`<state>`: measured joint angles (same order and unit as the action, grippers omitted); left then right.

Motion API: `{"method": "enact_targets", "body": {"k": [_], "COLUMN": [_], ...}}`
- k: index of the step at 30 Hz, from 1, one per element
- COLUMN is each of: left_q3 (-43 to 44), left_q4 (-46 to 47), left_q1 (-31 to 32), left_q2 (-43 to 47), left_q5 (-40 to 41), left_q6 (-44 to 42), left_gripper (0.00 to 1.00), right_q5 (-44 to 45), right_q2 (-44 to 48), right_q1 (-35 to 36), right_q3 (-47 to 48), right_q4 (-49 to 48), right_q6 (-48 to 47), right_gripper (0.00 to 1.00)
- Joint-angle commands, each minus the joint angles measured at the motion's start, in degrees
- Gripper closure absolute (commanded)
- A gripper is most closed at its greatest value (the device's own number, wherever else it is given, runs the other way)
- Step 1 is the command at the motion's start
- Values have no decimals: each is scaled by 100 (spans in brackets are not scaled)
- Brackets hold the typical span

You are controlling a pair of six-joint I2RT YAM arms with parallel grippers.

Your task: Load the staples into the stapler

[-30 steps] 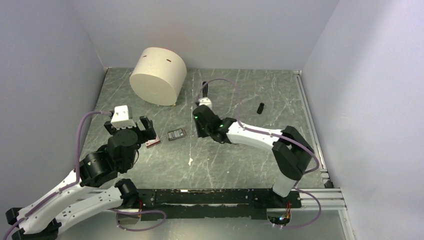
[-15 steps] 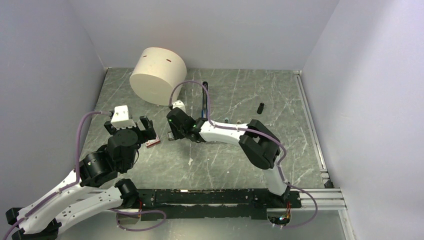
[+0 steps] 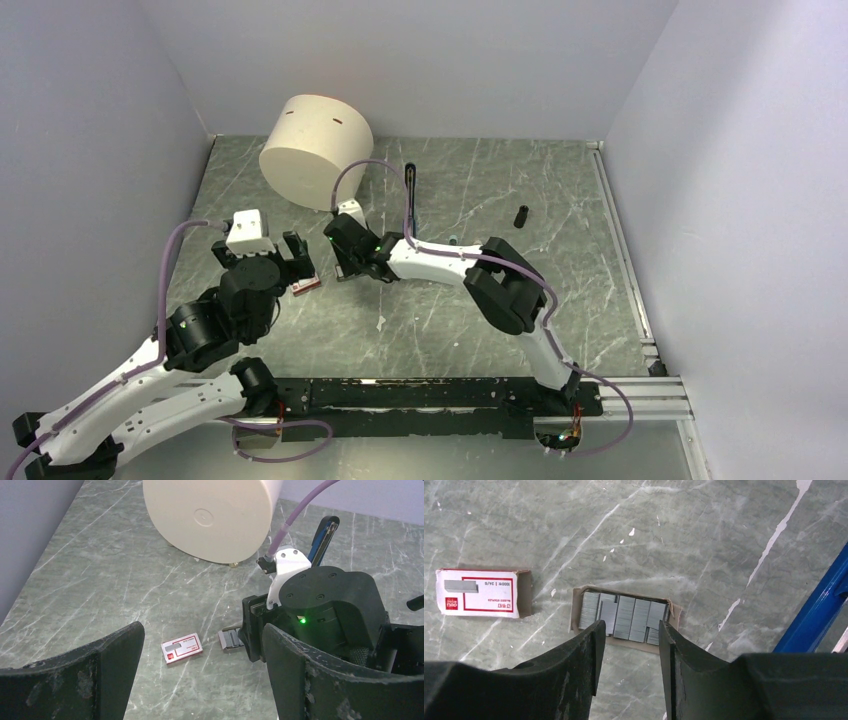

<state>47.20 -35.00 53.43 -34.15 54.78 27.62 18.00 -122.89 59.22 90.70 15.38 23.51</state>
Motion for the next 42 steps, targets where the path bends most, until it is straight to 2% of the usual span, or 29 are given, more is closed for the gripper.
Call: {"method": "enact_targets", "body": {"k": [1,9,17,34,42], "left_q3": [26,35,30,39,35], "left_q4": [140,106,124,112,110], "left_q1": [6,12,13,14,9], "left_q2": [13,26,24,14,31], "left_q5": [-12,-16,-43,-29,-28], "left_q6": [-71,-63,-90,-90,-90], "left_gripper": [8,8,8,8,8], "right_q5": [219,318,263,-872,-1442], "right_q2": [-134,-269,-254,-242,-233], "right_q1": [11,-36,-155,-564,-681], "right_q3": [185,212,148,-166,-257], "right_q4": [176,257,206,-149,-230], "right_q6": [-77,36,187,507,688], "right_gripper": [53,62,59,66,72]}}
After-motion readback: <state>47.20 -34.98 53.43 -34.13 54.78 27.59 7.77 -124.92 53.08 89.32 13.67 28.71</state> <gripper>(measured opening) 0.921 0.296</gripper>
